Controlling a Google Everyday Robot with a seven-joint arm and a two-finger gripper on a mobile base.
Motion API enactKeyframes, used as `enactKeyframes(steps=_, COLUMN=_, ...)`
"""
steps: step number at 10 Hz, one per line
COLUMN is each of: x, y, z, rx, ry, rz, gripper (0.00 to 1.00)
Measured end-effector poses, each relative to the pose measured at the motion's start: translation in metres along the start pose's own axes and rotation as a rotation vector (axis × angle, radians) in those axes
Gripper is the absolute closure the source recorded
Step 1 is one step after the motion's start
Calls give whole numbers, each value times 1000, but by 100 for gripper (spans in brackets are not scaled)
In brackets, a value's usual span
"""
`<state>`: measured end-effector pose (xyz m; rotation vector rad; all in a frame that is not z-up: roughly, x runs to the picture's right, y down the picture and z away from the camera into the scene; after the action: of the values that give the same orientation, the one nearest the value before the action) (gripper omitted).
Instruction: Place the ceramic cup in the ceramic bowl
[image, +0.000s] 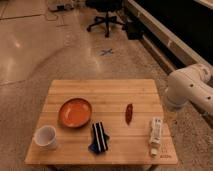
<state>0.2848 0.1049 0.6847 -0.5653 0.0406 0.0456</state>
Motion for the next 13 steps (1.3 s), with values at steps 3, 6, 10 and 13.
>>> enactKeyframes(steps=3, x=0, y=0, z=0, rx=0, ry=0, rz=0, gripper=35)
enactKeyframes(steps=6, x=-8, y=1, z=0, rx=-2, ry=-2, rz=-15, gripper=35)
enactKeyframes(steps=10, x=-132, y=16, z=-1, rx=-18, ry=-117, rz=-219, gripper=35)
enactKeyframes(steps=13, x=-214, y=28, z=0, rx=-33, ry=-206, rz=-362, gripper=35)
